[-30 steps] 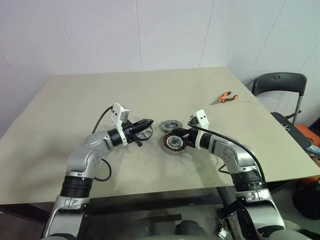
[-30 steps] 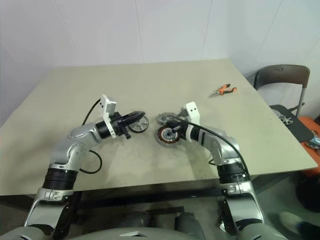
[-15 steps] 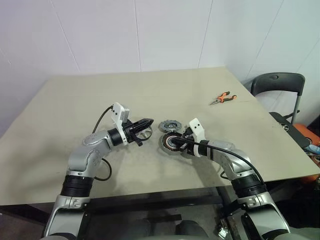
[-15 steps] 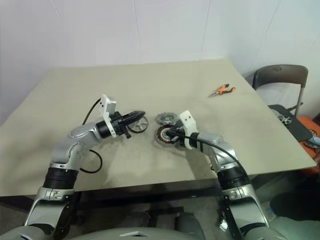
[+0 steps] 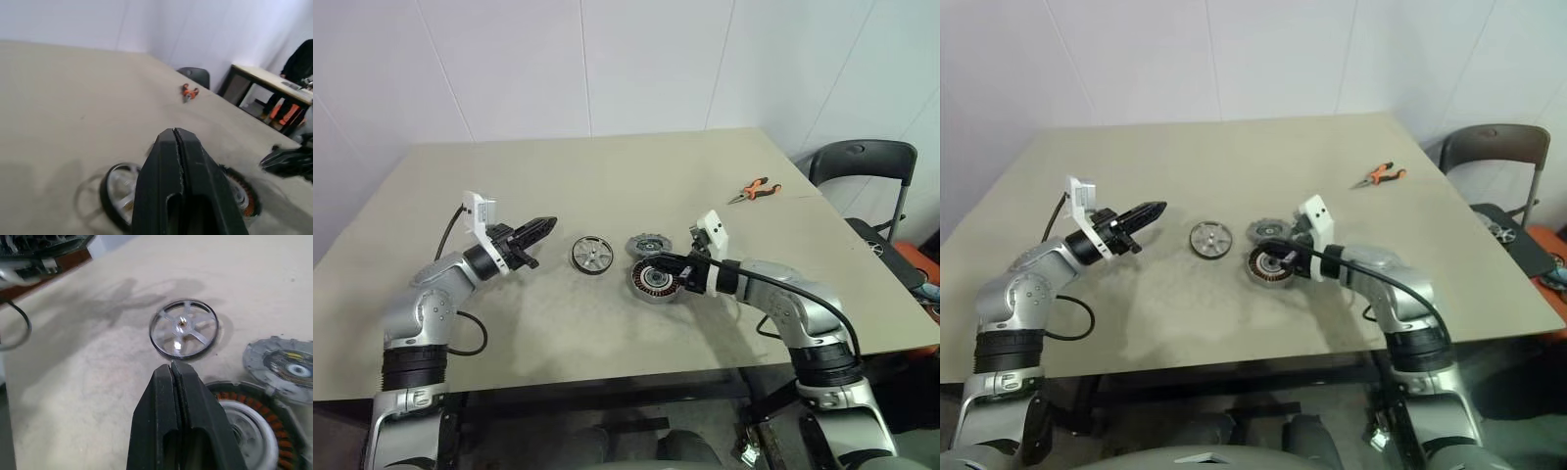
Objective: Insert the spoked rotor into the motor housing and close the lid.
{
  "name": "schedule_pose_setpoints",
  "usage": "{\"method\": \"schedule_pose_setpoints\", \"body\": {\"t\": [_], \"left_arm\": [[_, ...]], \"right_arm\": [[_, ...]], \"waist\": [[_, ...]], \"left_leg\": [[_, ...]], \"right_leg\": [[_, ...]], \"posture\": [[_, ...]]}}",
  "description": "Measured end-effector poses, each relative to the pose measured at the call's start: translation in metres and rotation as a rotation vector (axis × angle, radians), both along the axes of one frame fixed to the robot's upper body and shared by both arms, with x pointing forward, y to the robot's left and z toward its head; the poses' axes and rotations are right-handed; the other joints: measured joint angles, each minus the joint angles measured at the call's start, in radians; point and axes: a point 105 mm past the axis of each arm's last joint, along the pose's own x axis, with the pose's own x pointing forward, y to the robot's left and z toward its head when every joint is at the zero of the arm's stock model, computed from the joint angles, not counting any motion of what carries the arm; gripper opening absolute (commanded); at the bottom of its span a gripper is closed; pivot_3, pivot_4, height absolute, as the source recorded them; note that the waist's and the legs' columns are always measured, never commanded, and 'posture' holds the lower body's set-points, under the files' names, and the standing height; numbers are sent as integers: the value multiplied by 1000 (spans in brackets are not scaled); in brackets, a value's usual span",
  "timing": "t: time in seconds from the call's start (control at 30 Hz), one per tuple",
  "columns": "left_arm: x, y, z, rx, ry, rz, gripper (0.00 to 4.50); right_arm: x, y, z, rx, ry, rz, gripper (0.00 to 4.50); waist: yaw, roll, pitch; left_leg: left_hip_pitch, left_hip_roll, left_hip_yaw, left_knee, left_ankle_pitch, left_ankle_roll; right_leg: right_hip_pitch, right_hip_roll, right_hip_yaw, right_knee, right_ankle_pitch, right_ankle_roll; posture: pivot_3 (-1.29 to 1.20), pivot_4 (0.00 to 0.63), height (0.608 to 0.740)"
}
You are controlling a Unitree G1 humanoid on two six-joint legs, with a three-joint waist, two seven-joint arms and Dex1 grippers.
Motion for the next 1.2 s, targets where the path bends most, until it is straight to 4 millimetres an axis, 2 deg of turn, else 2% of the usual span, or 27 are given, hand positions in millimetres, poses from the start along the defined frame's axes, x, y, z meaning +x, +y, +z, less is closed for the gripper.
{"method": "schedule_pose_setpoints", "body": {"t": [0.2, 0.37, 0.63, 0.73, 1.0, 1.2], "left_arm": [[-8, 11, -2, 48, 18, -14, 0], [-17, 17, -12, 68, 59, -27, 0], [-23, 9, -14, 78, 69, -88, 0], [-22, 3, -16, 80, 78, -107, 0], [-15, -14, -18, 67, 76, -140, 0], [-6, -22, -26, 76, 82, -126, 0]], "right_arm": [[3, -43, 17, -106, -59, -83, 47], [1, -84, 27, -170, -85, -187, 47], [-15, -101, 12, -226, -66, -253, 47], [-16, -103, 12, -219, -78, -282, 610], [-19, -91, 12, -181, -77, -277, 3391], [-17, -85, 15, -151, -58, -269, 3391]], "waist": [[-3, 0, 0], [-1, 0, 0], [-2, 0, 0], [-2, 0, 0], [-1, 0, 0], [-2, 0, 0]], "left_leg": [[-1, 0, 1, -1, 0, 0], [-2, 0, 1, -2, 0, 2], [-2, 1, 2, -1, -1, 1], [-2, 1, 3, -1, -1, 1], [-2, 1, 3, 0, 0, 3], [-2, 1, 3, 0, 0, 3]], "right_leg": [[0, -1, 0, 0, 0, 0], [0, -1, 0, -1, 0, 0], [0, -2, 0, -1, -2, -3], [0, -2, 0, 0, -2, -3], [0, -2, 0, 0, 0, -1], [0, -2, 0, -1, 0, 0]], "posture": [[0, 0, 740], [0, 0, 740], [0, 0, 740], [0, 0, 740], [0, 0, 740], [0, 0, 740]]}}
